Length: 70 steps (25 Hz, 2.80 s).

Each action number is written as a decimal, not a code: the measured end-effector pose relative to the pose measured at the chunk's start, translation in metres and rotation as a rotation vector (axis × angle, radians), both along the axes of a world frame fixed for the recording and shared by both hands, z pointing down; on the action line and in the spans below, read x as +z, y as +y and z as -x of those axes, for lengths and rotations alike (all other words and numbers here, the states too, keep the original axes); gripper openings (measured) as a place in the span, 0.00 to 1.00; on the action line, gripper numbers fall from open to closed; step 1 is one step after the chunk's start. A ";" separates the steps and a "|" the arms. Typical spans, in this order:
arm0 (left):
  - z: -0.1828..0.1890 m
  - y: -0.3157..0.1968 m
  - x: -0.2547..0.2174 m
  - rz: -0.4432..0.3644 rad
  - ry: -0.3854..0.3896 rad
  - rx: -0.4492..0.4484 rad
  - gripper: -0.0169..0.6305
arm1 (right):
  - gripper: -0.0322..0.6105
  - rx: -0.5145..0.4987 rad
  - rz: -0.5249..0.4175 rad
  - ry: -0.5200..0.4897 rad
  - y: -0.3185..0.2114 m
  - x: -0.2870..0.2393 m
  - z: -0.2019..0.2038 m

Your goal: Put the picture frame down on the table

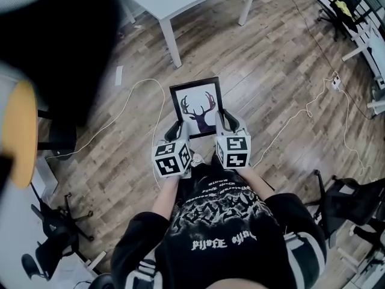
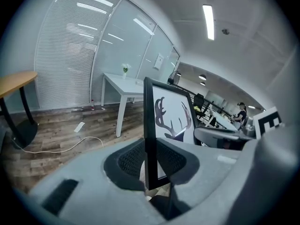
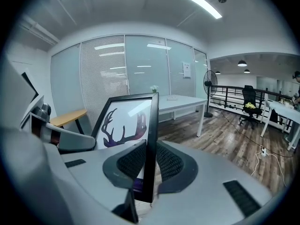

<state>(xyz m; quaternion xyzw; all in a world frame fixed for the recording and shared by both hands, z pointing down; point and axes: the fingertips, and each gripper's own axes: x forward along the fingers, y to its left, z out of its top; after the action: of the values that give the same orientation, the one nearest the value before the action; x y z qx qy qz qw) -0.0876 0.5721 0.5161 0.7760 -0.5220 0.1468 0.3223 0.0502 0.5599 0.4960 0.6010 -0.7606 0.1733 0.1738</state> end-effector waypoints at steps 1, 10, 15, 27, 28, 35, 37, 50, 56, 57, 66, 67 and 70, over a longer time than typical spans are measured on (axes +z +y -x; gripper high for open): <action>0.004 -0.003 0.000 -0.001 -0.002 0.001 0.16 | 0.15 -0.002 0.001 -0.001 -0.002 0.001 0.004; 0.002 -0.039 -0.001 -0.021 -0.023 -0.006 0.16 | 0.15 0.000 -0.001 -0.018 -0.038 0.004 0.001; -0.011 -0.077 -0.005 -0.043 -0.034 -0.024 0.16 | 0.15 -0.010 -0.005 -0.011 -0.078 0.002 -0.012; -0.053 -0.176 -0.013 -0.051 -0.037 -0.117 0.16 | 0.15 -0.120 -0.013 -0.011 -0.189 -0.006 -0.051; -0.057 -0.183 -0.012 -0.049 -0.038 -0.124 0.16 | 0.15 -0.127 -0.013 -0.012 -0.197 -0.006 -0.055; -0.095 -0.229 -0.008 -0.042 -0.055 -0.145 0.16 | 0.15 -0.150 -0.007 -0.019 -0.245 -0.001 -0.093; -0.105 -0.239 -0.005 -0.041 -0.055 -0.149 0.16 | 0.15 -0.154 -0.003 -0.016 -0.256 0.001 -0.103; -0.117 -0.284 0.002 -0.010 -0.064 -0.142 0.16 | 0.15 -0.150 0.031 -0.021 -0.300 0.010 -0.116; -0.095 -0.330 0.012 -0.006 -0.043 -0.124 0.16 | 0.15 -0.129 0.032 -0.010 -0.341 0.017 -0.094; -0.092 -0.339 0.012 -0.007 -0.042 -0.117 0.16 | 0.15 -0.124 0.033 -0.009 -0.349 0.017 -0.091; -0.053 -0.421 0.010 -0.009 -0.042 -0.039 0.15 | 0.15 -0.057 0.032 -0.007 -0.420 0.014 -0.053; -0.047 -0.428 0.012 -0.004 -0.038 -0.031 0.16 | 0.15 -0.051 0.034 -0.006 -0.426 0.014 -0.048; -0.036 -0.450 0.016 0.001 -0.020 -0.006 0.15 | 0.15 -0.030 0.039 0.008 -0.444 0.015 -0.036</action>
<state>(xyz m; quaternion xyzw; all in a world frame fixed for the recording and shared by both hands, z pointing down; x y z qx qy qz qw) -0.0515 0.1217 0.5318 0.7727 -0.5273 0.1541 0.3179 0.0863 0.1161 0.5109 0.5865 -0.7655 0.1832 0.1911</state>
